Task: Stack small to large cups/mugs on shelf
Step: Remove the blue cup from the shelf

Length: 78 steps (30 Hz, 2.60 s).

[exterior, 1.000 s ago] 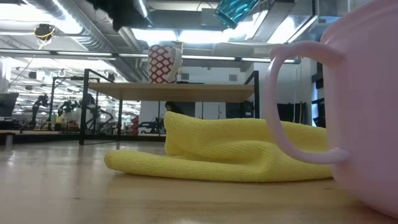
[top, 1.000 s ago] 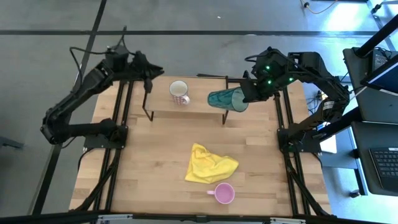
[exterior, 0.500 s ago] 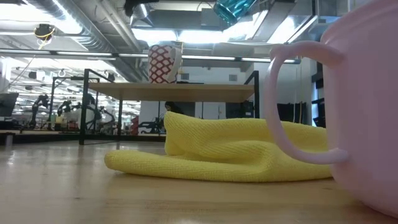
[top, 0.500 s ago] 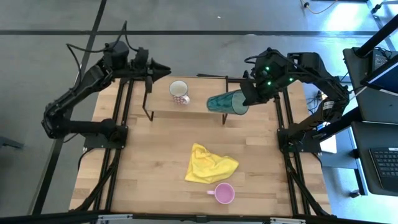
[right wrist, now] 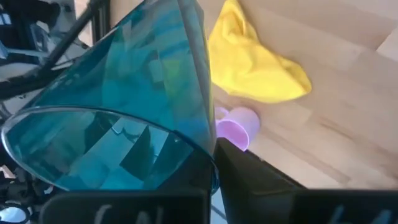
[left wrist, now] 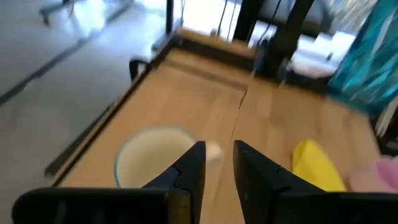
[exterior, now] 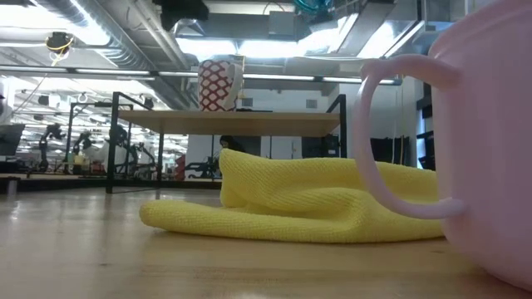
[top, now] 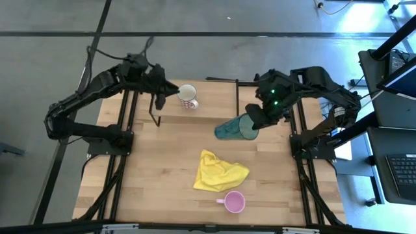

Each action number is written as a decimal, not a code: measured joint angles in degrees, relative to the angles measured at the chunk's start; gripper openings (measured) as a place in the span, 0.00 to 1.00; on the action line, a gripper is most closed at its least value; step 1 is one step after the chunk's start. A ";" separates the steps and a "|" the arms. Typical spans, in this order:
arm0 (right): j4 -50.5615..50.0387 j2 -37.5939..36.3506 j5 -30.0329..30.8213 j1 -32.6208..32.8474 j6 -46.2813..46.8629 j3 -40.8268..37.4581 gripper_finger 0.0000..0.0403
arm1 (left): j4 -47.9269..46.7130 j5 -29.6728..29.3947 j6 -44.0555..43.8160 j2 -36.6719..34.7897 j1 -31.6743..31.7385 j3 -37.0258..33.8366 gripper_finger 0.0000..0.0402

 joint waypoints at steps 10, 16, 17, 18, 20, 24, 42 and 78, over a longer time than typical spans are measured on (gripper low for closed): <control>0.05 5.80 -4.64 4.43 5.65 0.00 0.04 | -3.84 -10.13 -2.63 -0.08 -9.34 -0.09 0.19; 0.06 10.96 -6.93 4.48 5.53 0.00 0.04 | -9.26 -17.43 -3.77 -0.08 -13.00 -0.09 0.19; 0.06 11.93 -7.17 4.46 5.05 0.00 0.04 | -10.68 -19.23 -4.23 -0.08 -13.53 -0.09 0.19; 0.06 12.93 -7.22 4.46 4.46 0.00 0.04 | -12.13 -20.97 -4.64 -0.08 -14.02 -0.09 0.19; 0.06 14.95 -7.62 4.44 3.85 0.00 0.04 | -14.96 -24.21 -4.87 -0.08 -14.93 -0.09 0.19; 0.08 18.69 -7.68 4.44 1.58 0.00 0.04 | -18.86 -29.25 -4.88 -0.08 -16.61 -0.09 0.19; 0.06 25.38 1.77 2.63 0.47 -0.02 0.04 | -21.46 -30.64 -3.37 -0.24 -18.23 -0.09 0.19; -0.01 25.55 5.82 16.97 17.43 -0.02 0.04 | -21.24 -30.54 -1.11 -0.24 -18.18 -0.09 0.19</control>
